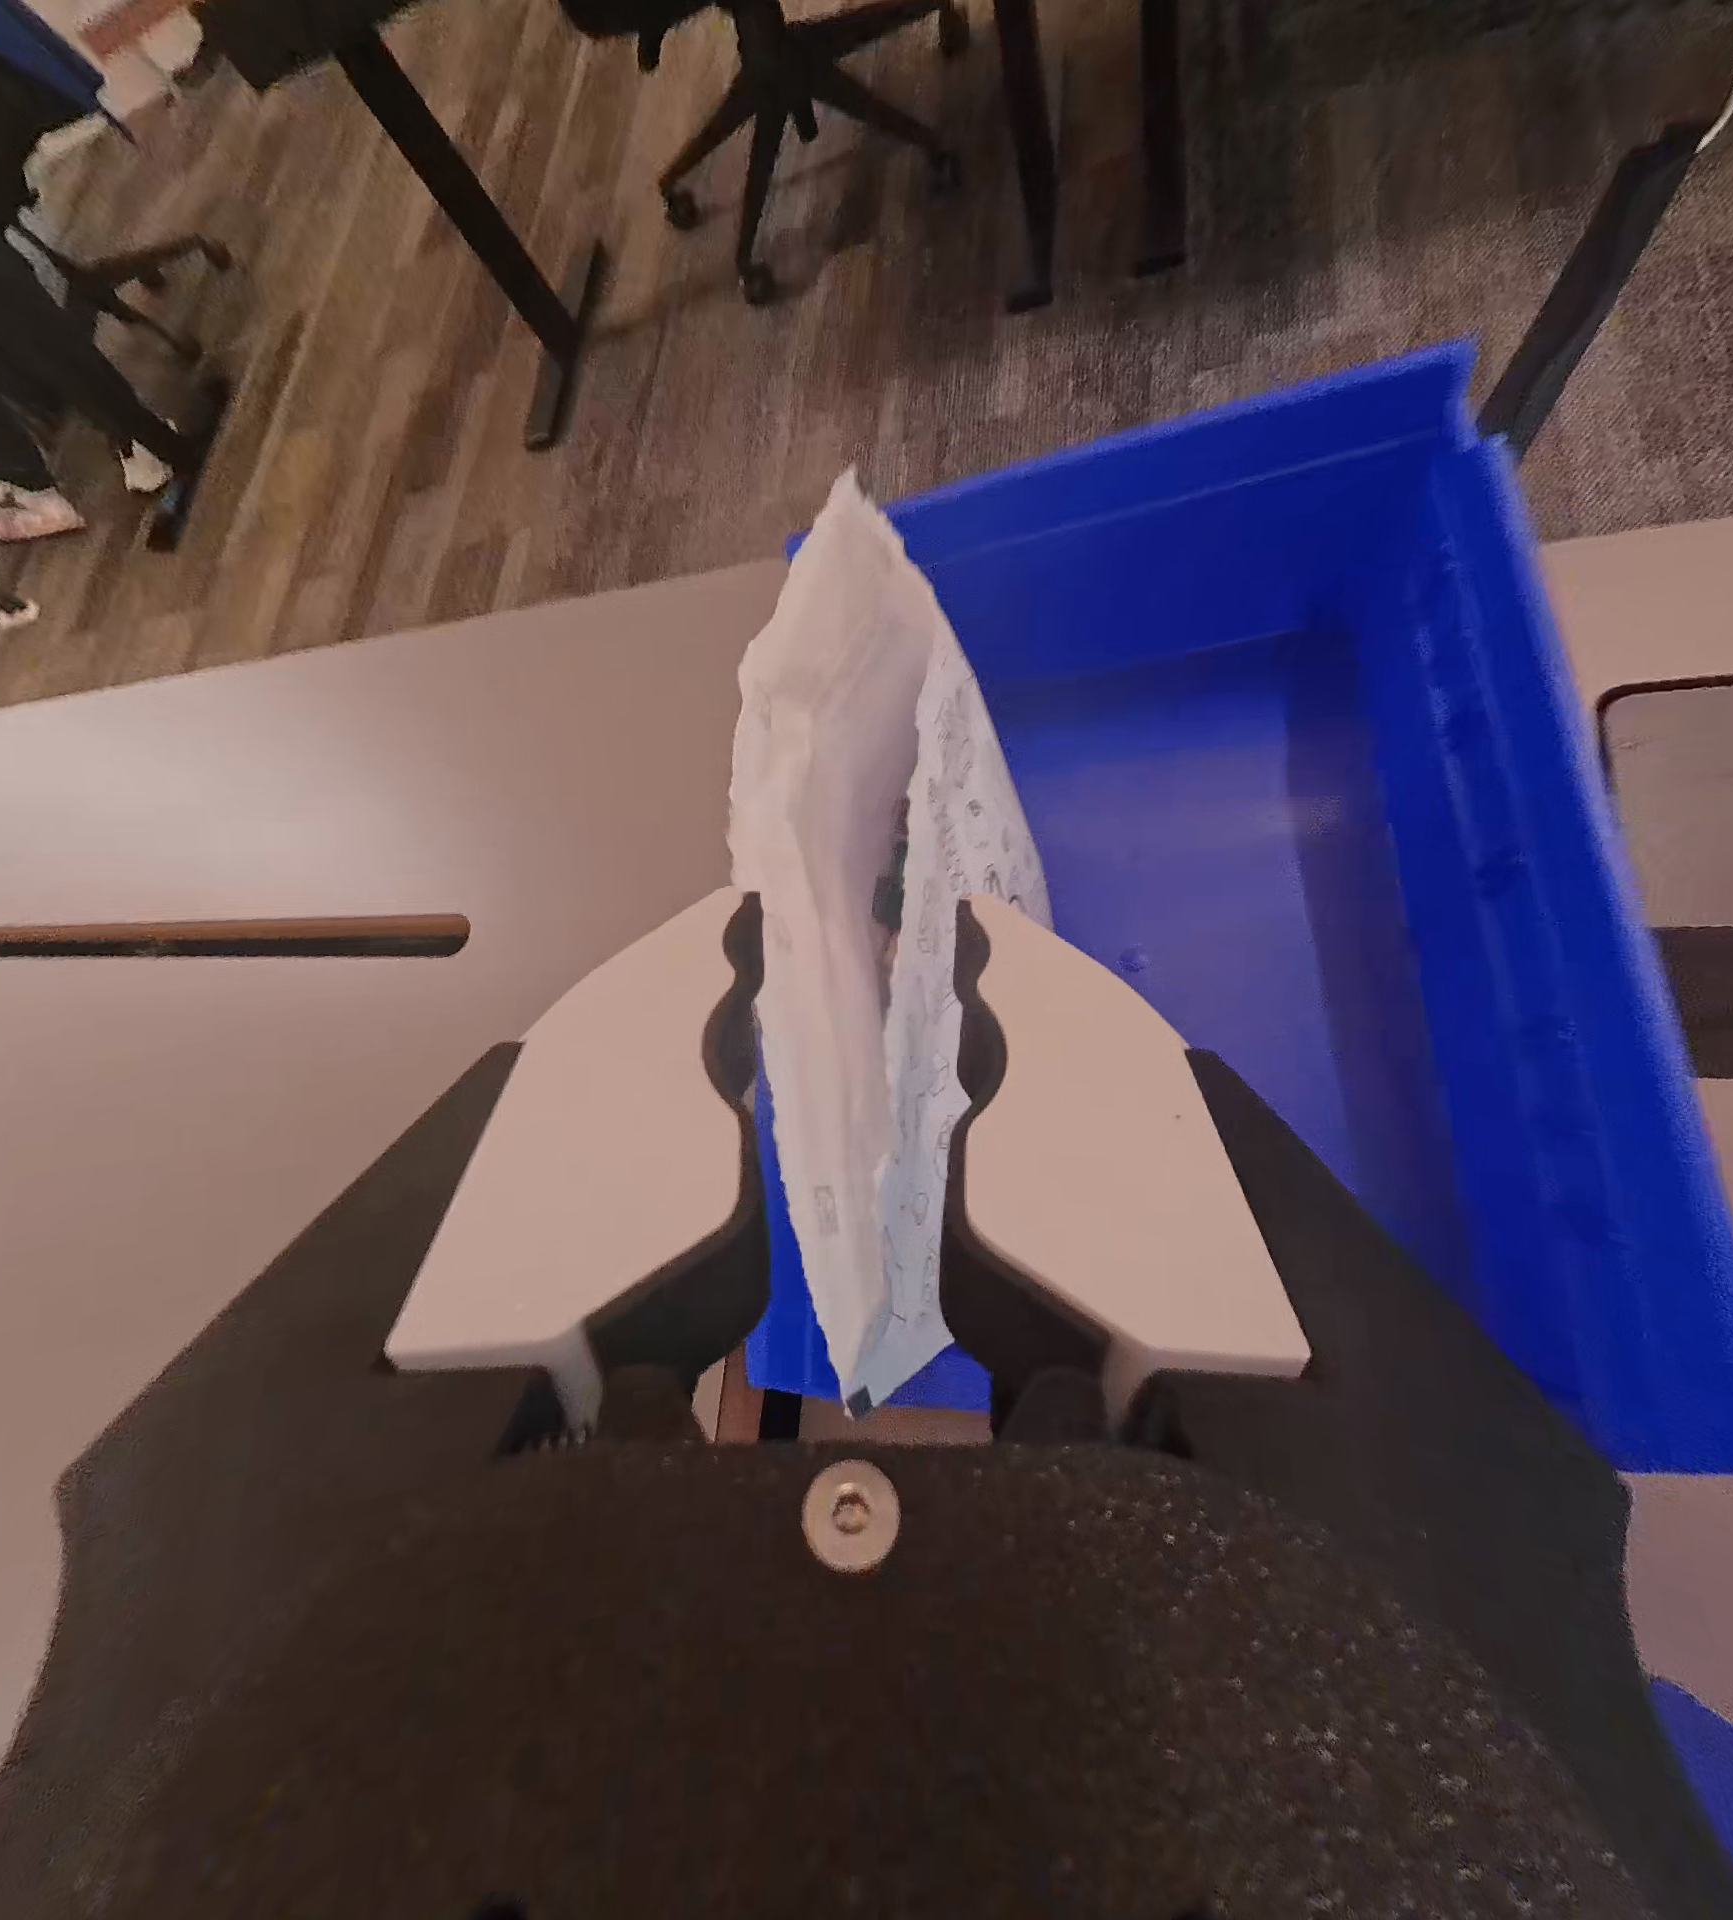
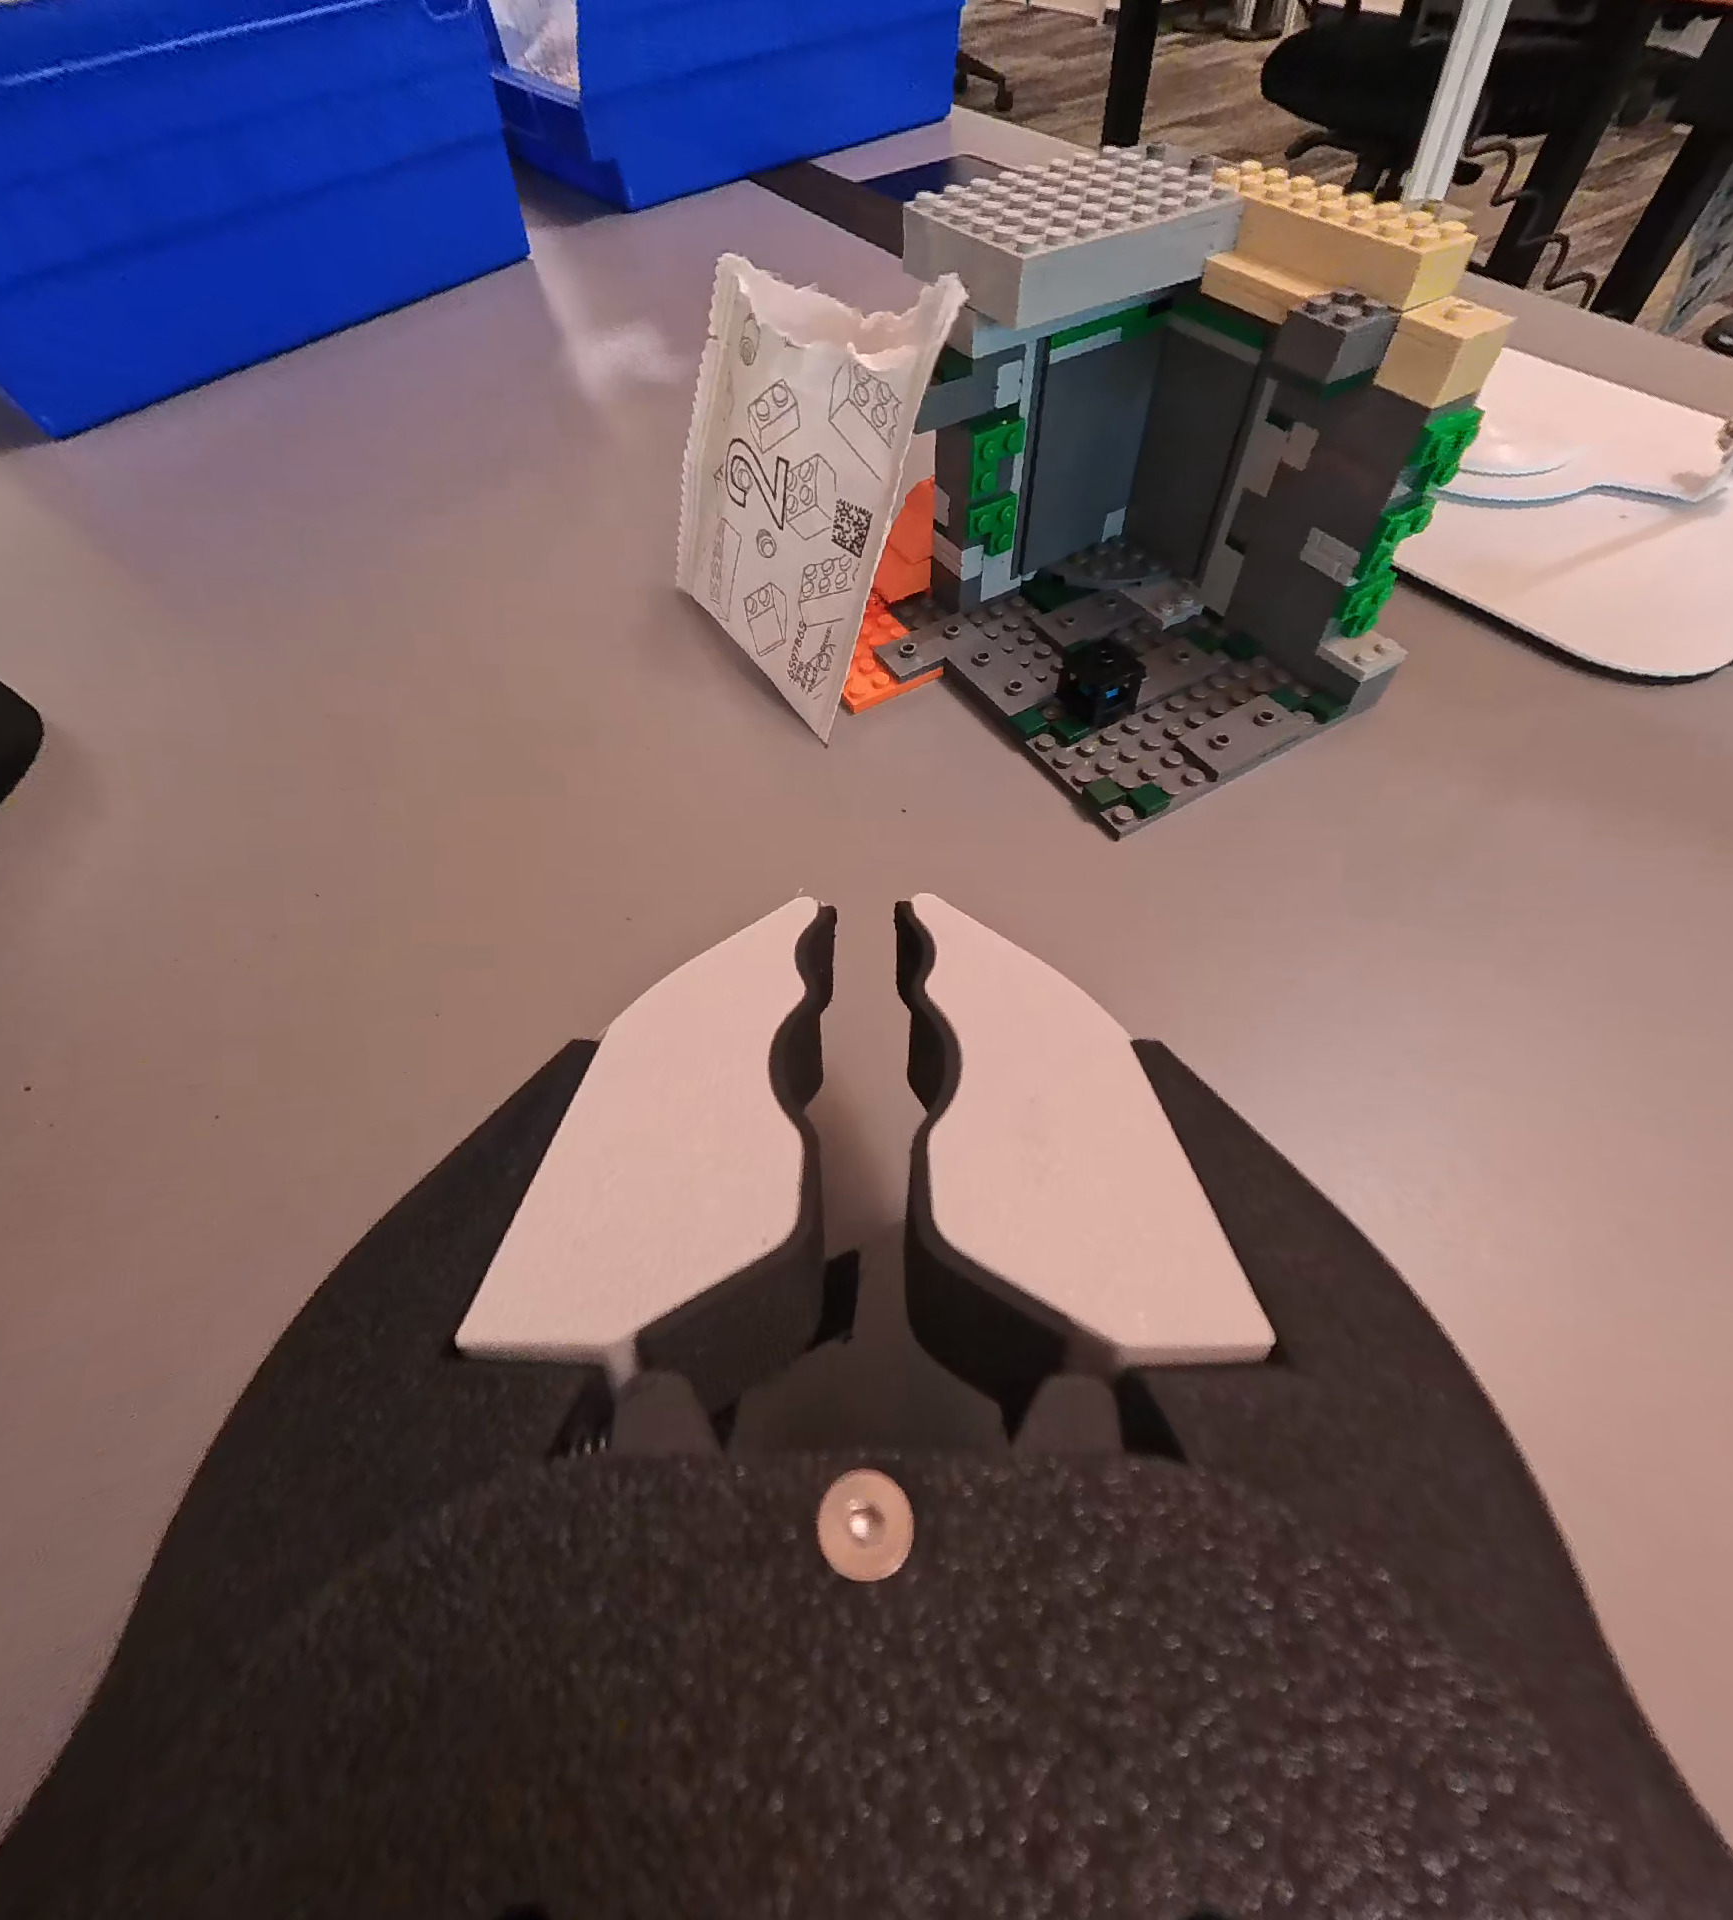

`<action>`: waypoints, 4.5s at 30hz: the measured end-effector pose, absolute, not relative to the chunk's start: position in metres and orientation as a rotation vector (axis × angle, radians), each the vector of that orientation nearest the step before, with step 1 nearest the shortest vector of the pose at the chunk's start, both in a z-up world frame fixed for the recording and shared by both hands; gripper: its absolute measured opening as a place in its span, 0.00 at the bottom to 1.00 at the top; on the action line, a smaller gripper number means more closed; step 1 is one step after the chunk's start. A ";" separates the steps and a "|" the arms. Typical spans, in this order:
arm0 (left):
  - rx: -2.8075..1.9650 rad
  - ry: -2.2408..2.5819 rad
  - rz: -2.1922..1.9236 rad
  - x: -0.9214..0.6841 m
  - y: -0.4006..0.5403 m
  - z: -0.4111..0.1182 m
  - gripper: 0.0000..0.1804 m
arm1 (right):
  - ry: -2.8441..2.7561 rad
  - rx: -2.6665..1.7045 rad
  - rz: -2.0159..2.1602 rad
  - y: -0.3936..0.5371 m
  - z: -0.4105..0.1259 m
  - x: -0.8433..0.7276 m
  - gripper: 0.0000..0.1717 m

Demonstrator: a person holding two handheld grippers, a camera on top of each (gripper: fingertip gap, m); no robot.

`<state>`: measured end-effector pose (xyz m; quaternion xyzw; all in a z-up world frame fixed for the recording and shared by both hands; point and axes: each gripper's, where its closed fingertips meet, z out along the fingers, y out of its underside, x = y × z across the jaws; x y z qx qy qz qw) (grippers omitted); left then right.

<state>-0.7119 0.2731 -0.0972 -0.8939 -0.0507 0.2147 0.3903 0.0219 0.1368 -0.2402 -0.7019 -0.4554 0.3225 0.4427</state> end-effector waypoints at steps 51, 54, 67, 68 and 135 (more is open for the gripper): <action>-1.700 0.622 -0.482 -0.054 0.112 -0.202 0.00 | -0.955 -2.323 0.038 0.360 -0.283 0.142 0.07; -1.695 0.602 -0.531 -0.054 0.111 -0.198 0.00 | -0.960 -2.259 0.103 0.340 -0.270 0.130 0.07; -1.627 0.677 -0.642 -0.025 0.093 -0.189 0.14 | -0.751 -1.649 1.104 0.134 -0.149 -0.002 0.07; -1.617 0.684 -0.650 -0.022 0.091 -0.187 0.16 | -0.729 -1.622 1.152 0.125 -0.145 -0.009 0.07; -1.470 0.863 -0.404 -0.027 0.085 -0.165 0.05 | -0.790 -1.582 1.690 0.090 -0.147 -0.010 0.08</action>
